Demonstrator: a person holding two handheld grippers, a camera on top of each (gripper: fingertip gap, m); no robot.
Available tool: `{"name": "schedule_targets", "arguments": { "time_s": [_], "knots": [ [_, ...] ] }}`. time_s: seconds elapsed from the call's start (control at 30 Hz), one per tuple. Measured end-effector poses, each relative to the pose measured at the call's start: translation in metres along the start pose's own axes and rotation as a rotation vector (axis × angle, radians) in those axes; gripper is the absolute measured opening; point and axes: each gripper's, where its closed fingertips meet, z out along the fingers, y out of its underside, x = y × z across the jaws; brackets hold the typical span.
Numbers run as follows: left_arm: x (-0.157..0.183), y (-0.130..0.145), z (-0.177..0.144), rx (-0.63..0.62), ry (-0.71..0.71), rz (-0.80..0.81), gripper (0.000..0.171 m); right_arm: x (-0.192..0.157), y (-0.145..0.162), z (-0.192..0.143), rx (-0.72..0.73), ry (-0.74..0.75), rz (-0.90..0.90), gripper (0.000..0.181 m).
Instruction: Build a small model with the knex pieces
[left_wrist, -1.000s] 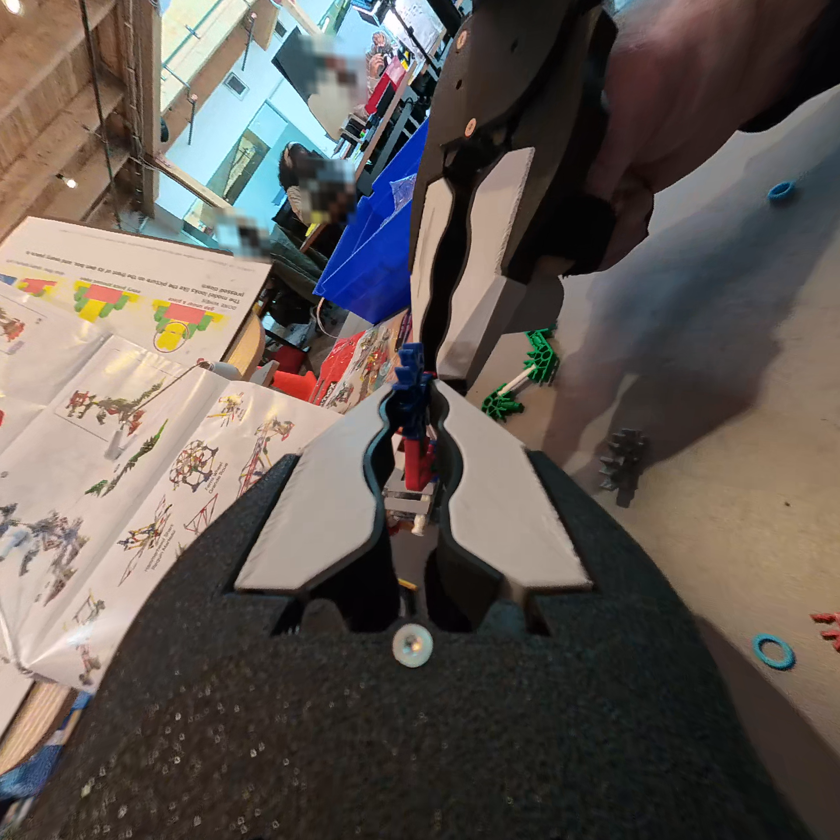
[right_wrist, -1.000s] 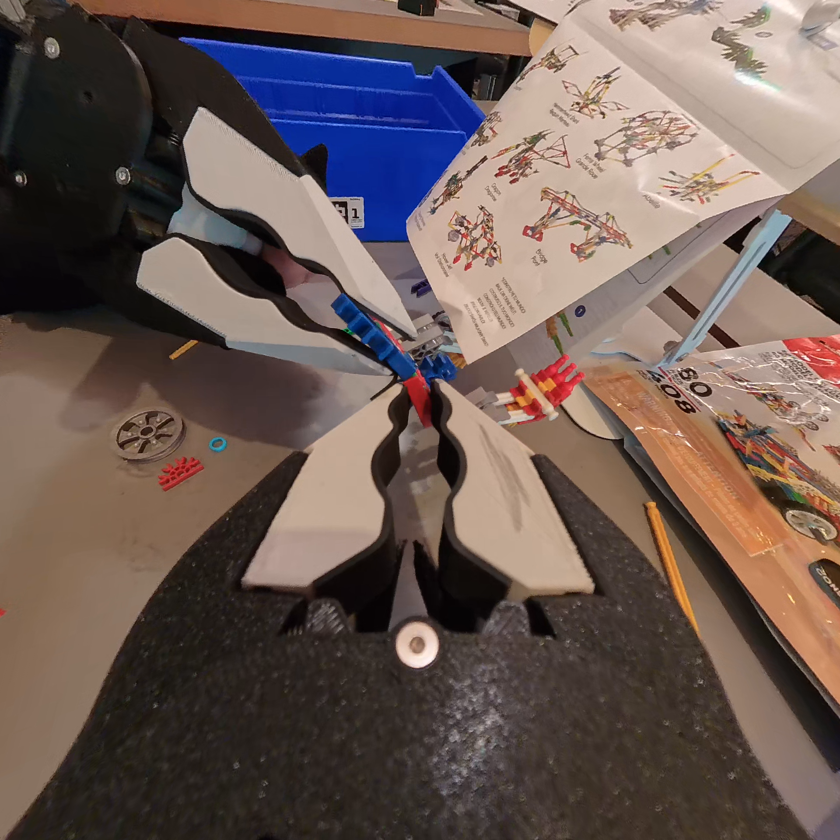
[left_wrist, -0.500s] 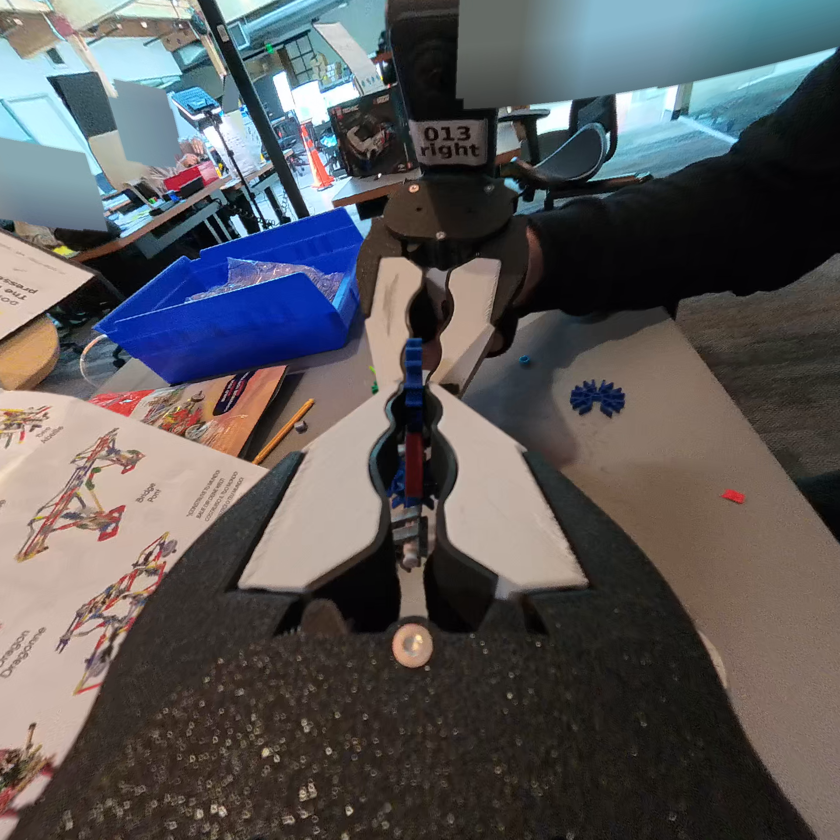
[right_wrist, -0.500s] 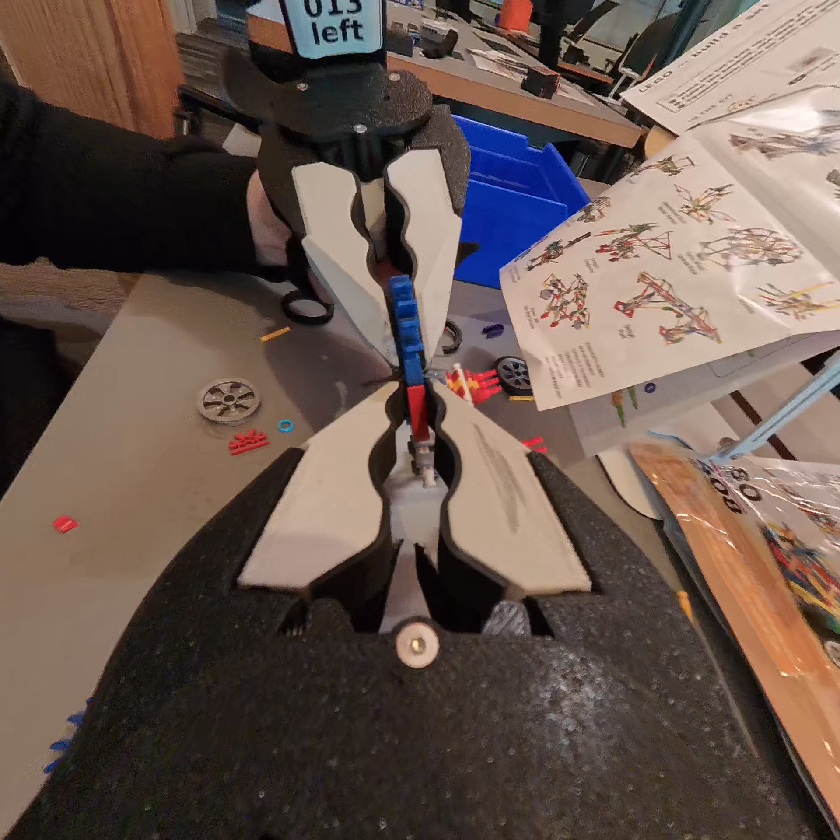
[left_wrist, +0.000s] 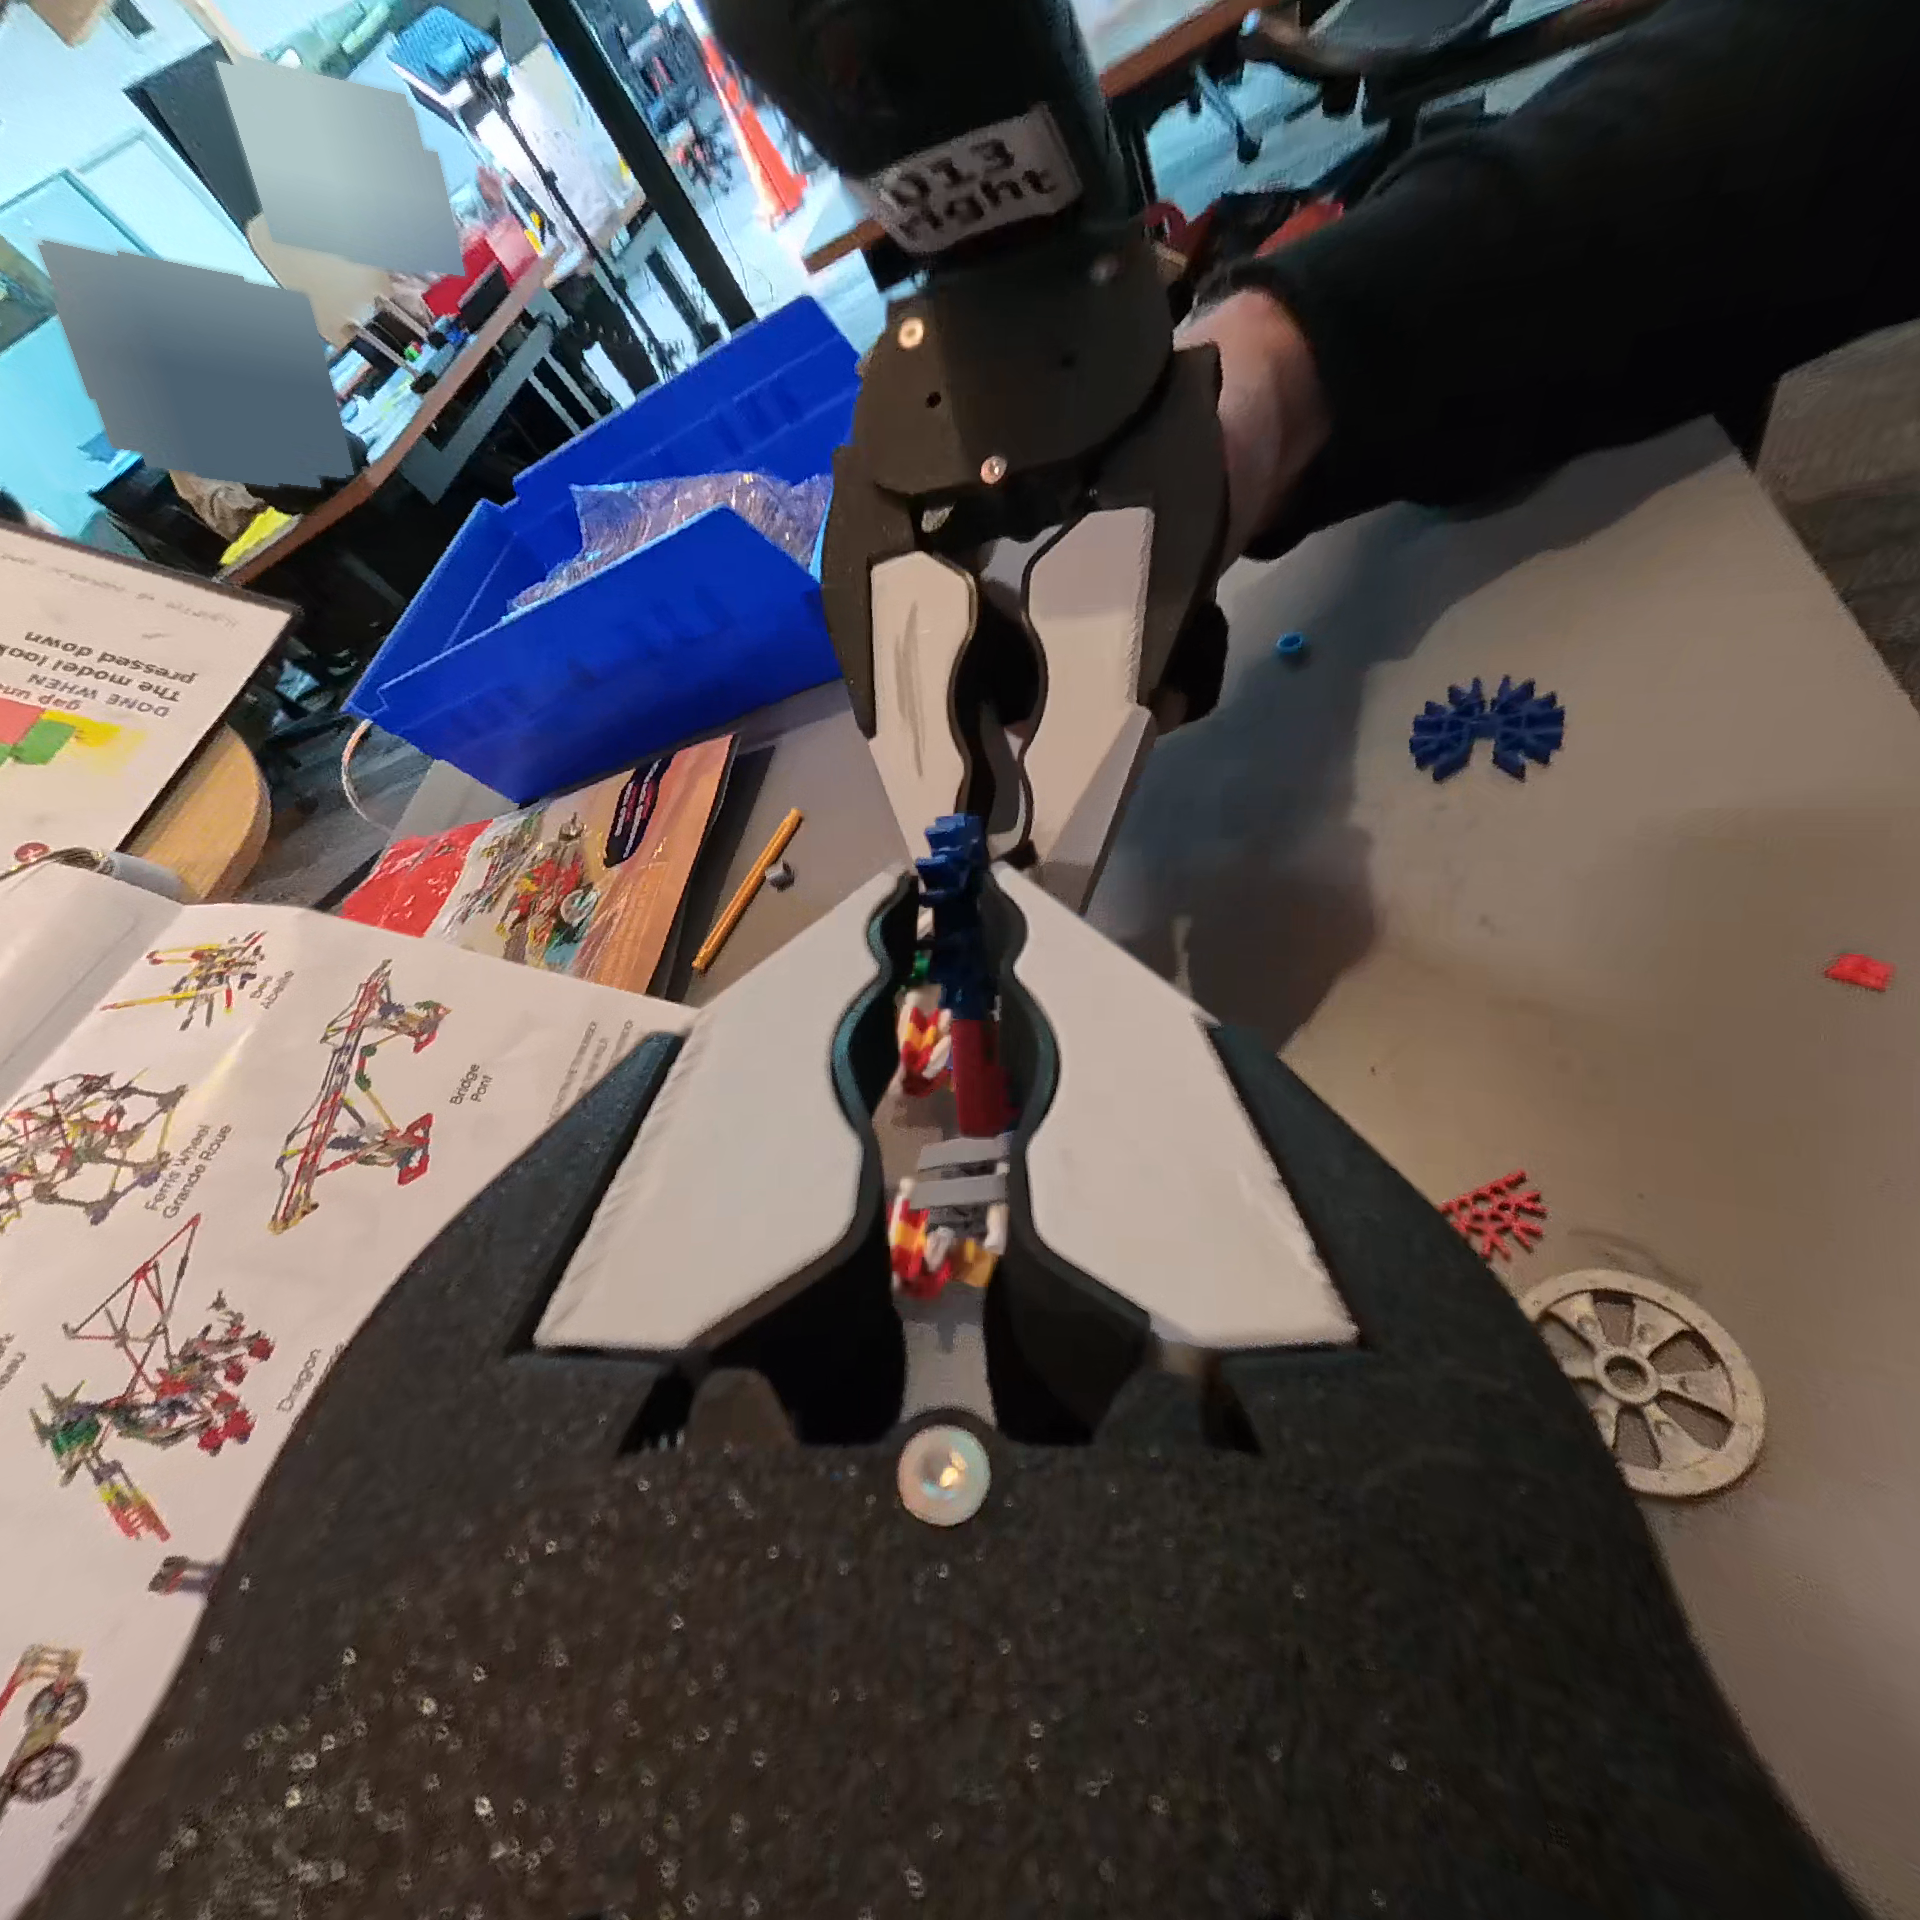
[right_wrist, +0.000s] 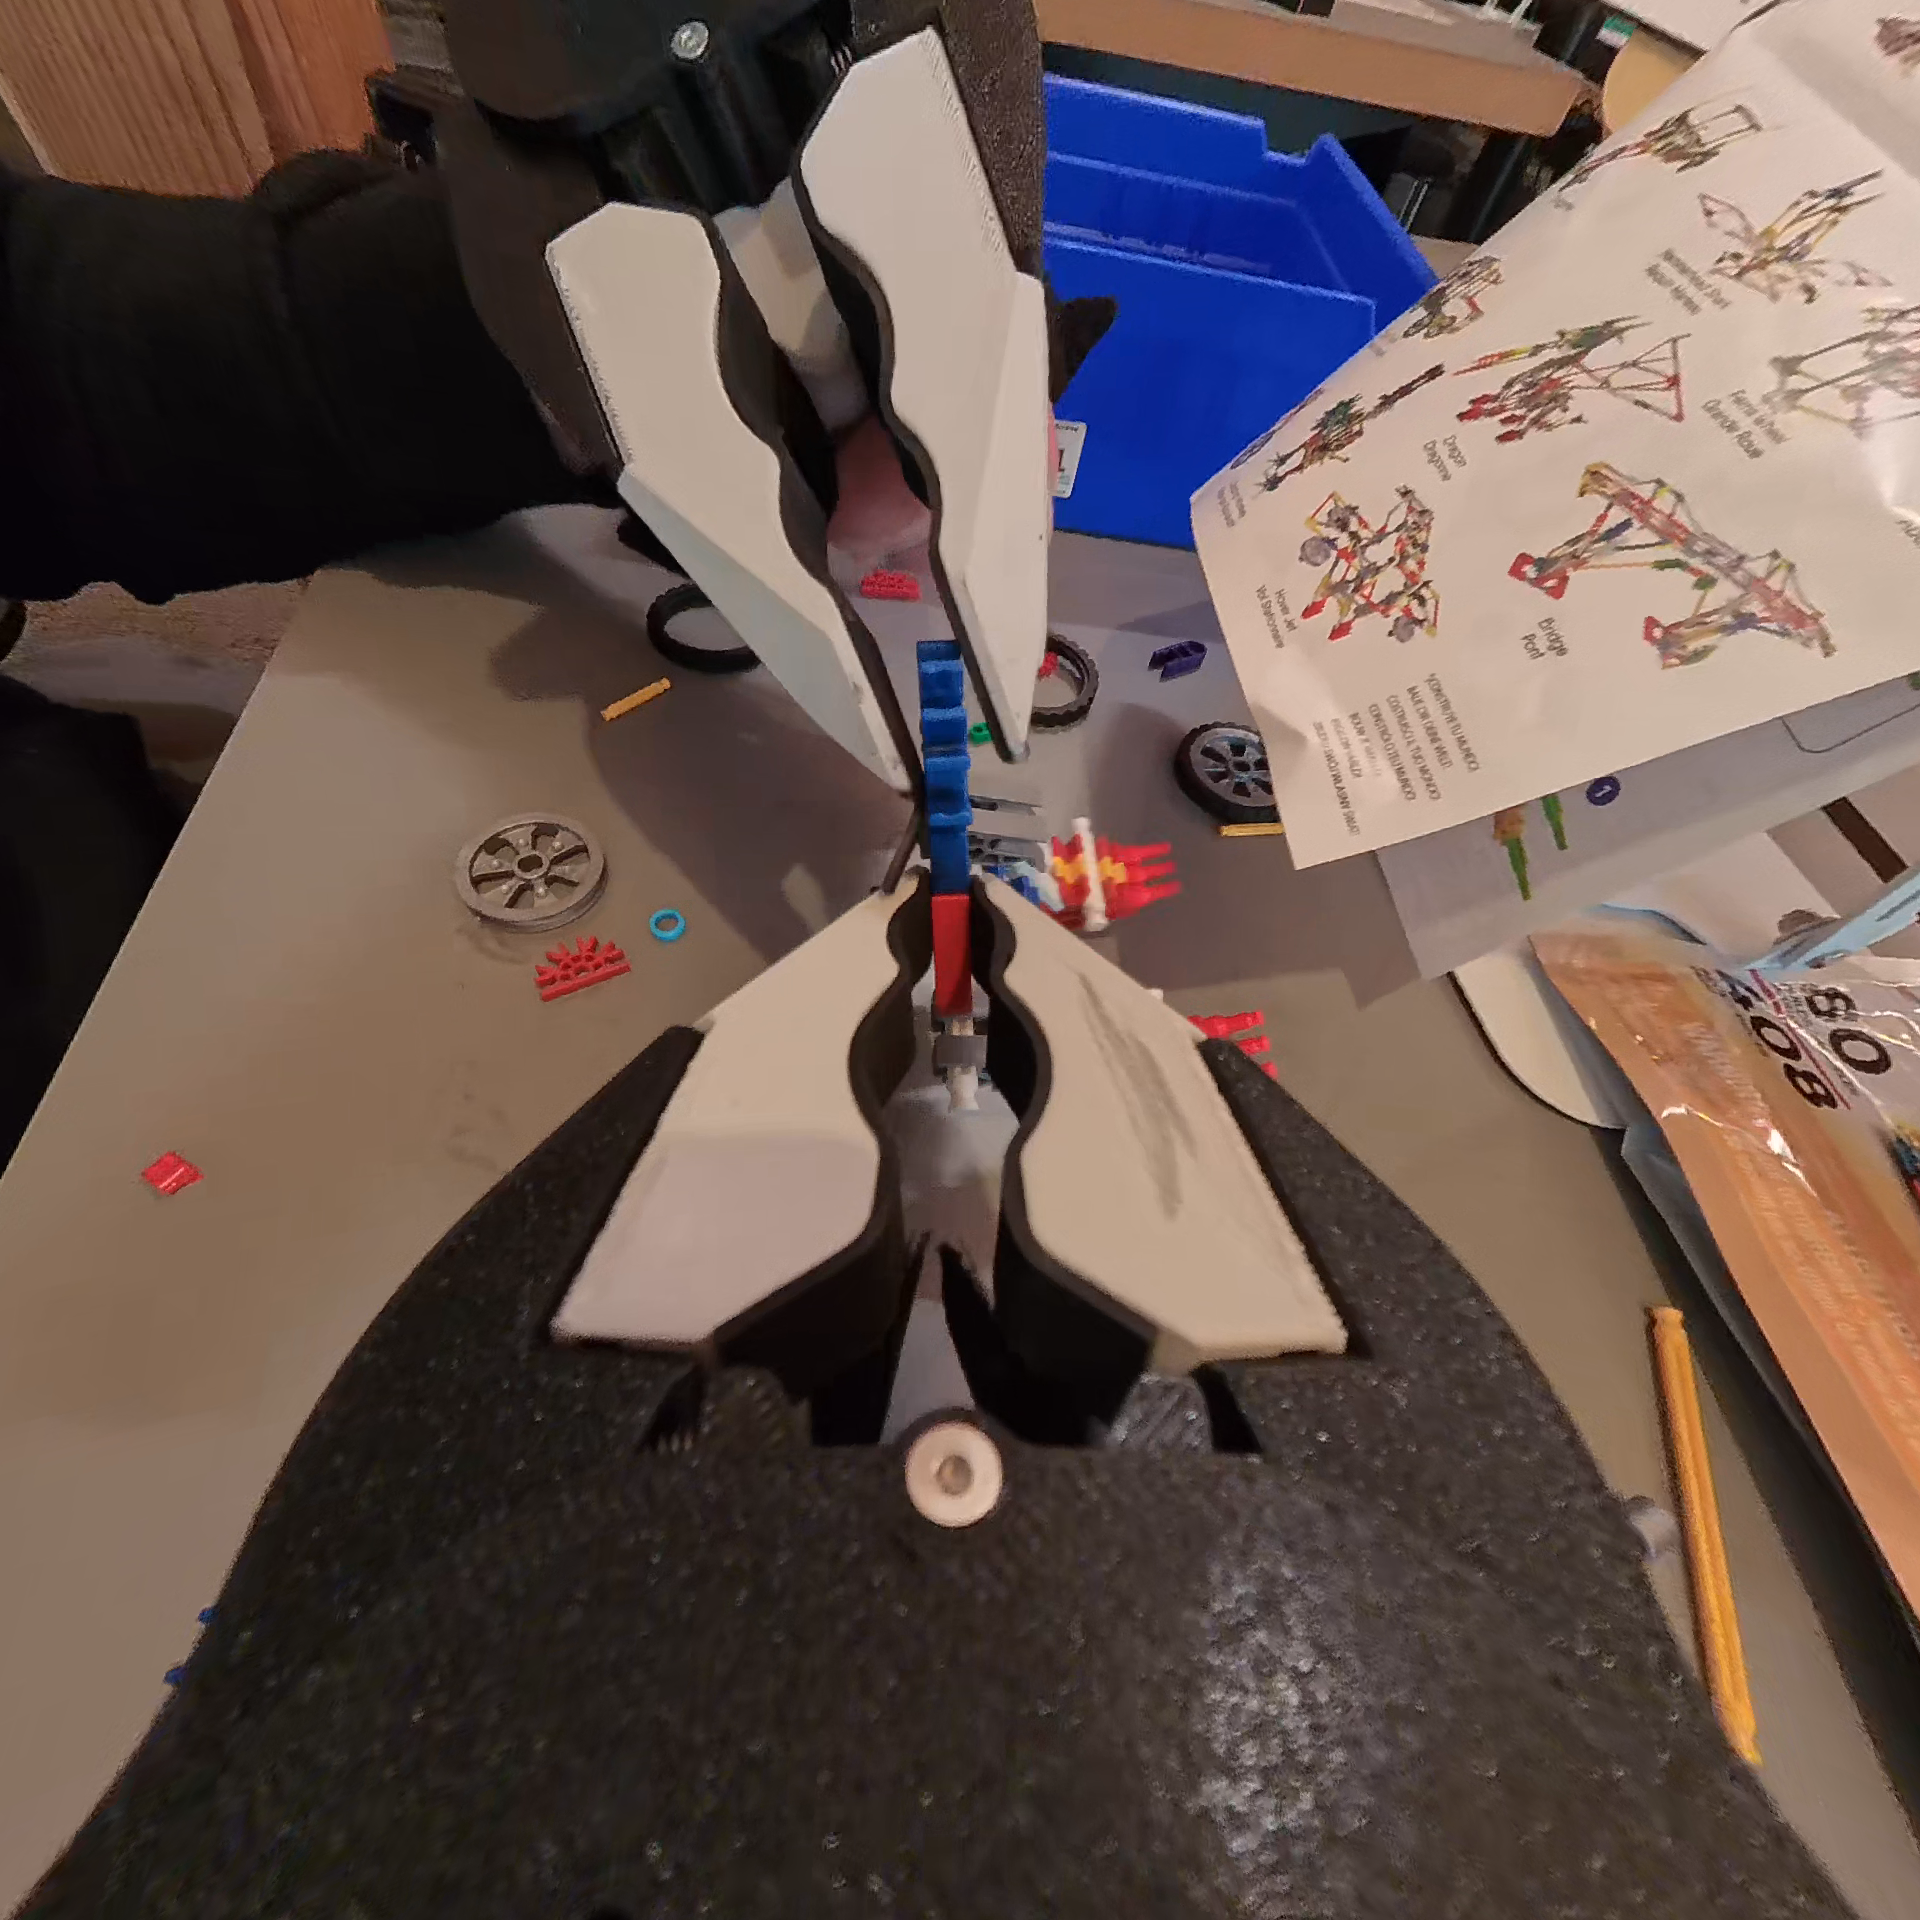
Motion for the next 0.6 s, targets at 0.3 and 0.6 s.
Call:
{"name": "schedule_targets", "arguments": {
  "time_s": [0.3,0.6],
  "knots": [
    [0.001,0.013,0.006,-0.13,-0.086,0.171,0.008,0.001,0.009,0.005,-0.048,0.0,0.027,0.003],
    [-0.003,0.023,0.015,-0.179,-0.259,0.339,0.01,0.004,0.022,0.009,-0.086,-0.023,0.125,0.002]
  ]
}}
